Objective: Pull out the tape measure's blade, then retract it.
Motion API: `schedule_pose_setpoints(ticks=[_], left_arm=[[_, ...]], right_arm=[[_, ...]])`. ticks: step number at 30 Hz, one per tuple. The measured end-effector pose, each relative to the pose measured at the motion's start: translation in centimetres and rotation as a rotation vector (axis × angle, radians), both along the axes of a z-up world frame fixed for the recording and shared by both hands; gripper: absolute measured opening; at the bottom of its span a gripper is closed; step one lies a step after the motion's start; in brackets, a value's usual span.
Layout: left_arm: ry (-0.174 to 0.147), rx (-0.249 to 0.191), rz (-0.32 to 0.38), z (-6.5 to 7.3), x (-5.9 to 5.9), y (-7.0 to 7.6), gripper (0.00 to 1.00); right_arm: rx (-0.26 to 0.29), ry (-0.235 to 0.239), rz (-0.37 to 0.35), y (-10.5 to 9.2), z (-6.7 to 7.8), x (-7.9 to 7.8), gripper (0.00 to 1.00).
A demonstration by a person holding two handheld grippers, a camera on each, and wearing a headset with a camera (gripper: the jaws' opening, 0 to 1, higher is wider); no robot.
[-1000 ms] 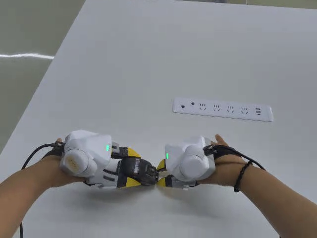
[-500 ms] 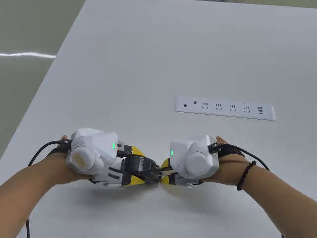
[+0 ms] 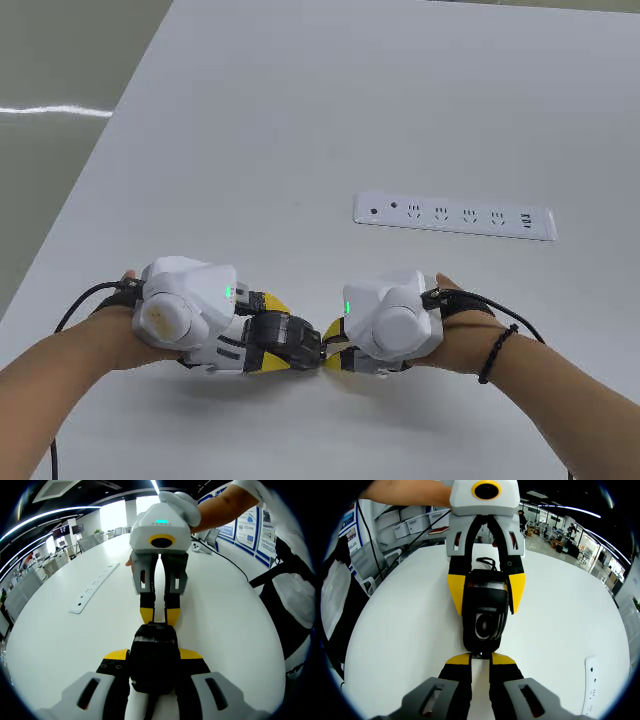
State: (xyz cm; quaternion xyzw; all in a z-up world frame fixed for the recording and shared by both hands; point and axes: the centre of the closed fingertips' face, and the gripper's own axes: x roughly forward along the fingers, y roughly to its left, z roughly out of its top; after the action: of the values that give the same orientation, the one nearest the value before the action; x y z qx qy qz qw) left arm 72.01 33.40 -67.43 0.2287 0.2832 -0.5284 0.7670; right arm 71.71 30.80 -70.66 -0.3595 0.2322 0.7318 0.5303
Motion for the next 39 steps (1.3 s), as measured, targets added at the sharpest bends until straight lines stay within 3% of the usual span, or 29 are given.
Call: schedule_pose_setpoints(ticks=[39], left_arm=[[0.006, 0.007, 0.007, 0.0, 0.2, 0.0, 0.31]], right_arm=[[0.019, 0.007, -0.008, -1.4, 0.1, 0.6, 0.09]])
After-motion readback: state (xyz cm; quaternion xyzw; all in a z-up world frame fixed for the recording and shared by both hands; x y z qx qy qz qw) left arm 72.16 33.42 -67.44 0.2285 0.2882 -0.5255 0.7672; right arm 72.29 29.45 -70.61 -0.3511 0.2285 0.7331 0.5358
